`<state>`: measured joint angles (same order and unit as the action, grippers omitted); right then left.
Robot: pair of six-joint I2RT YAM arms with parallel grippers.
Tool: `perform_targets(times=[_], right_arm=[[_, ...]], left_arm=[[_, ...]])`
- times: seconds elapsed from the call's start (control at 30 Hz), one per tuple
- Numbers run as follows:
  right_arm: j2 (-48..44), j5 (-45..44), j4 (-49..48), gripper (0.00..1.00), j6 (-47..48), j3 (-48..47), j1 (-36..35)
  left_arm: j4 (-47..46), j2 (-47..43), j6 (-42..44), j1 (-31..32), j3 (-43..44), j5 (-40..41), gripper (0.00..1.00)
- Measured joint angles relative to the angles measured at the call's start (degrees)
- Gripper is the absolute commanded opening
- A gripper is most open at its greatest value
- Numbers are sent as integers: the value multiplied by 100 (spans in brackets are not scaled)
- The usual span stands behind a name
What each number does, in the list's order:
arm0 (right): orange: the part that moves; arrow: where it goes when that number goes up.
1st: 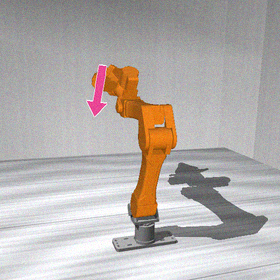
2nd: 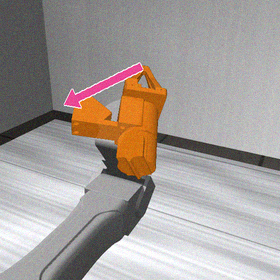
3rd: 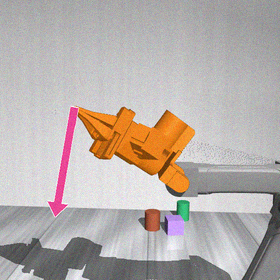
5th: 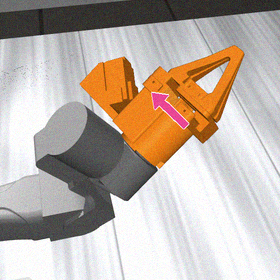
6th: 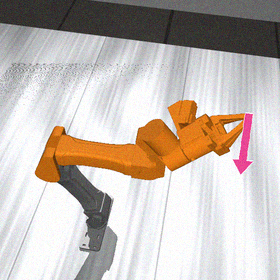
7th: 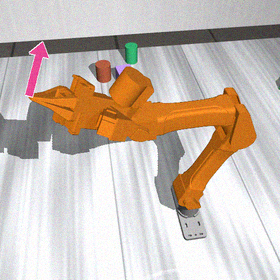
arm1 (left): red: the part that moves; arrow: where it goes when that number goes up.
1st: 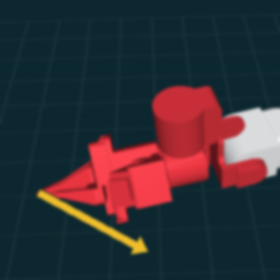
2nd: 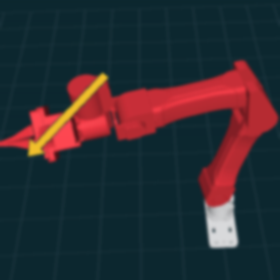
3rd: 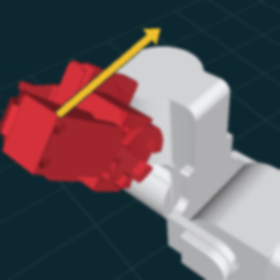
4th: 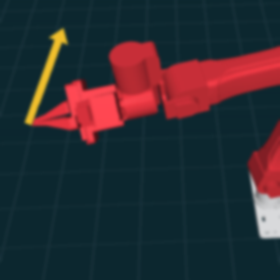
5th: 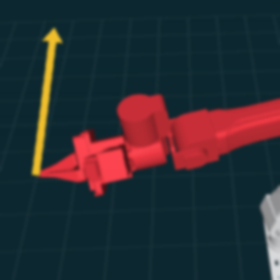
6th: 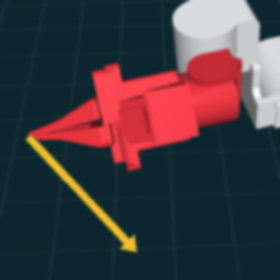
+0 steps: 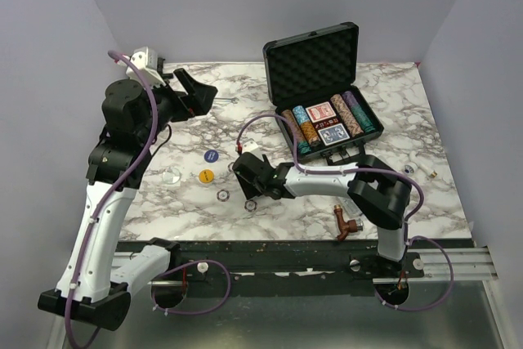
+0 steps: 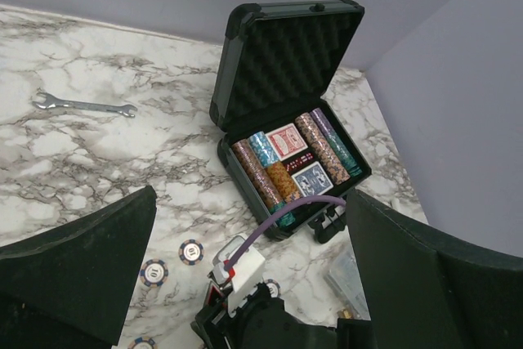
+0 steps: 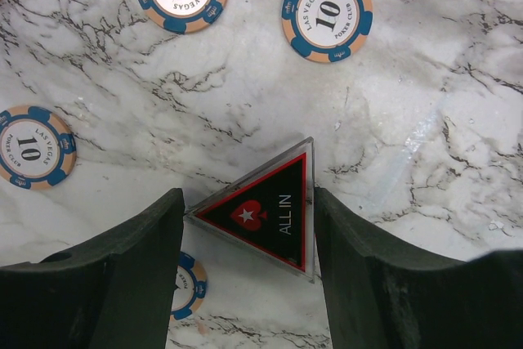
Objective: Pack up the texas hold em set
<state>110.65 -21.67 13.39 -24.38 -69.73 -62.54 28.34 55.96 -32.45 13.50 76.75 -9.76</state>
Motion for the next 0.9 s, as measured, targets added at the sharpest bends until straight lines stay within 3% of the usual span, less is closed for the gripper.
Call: perform_targets(times=[0.3, 0.47, 0.6, 0.9], right_arm=[[-61, -55, 31, 56, -35, 13, 55], [-61, -13, 127, 70, -107, 11, 81], [-61, 76, 254, 75, -109, 4, 83], [-61, 319, 295, 75, -107, 26, 85]], left_arm=[[7, 125, 310, 0, -94, 101, 99], [-28, 63, 496, 0, -448, 254, 98], [2, 55, 549, 0, -527, 264, 98], [-50, -149, 568, 0, -527, 262, 99]])
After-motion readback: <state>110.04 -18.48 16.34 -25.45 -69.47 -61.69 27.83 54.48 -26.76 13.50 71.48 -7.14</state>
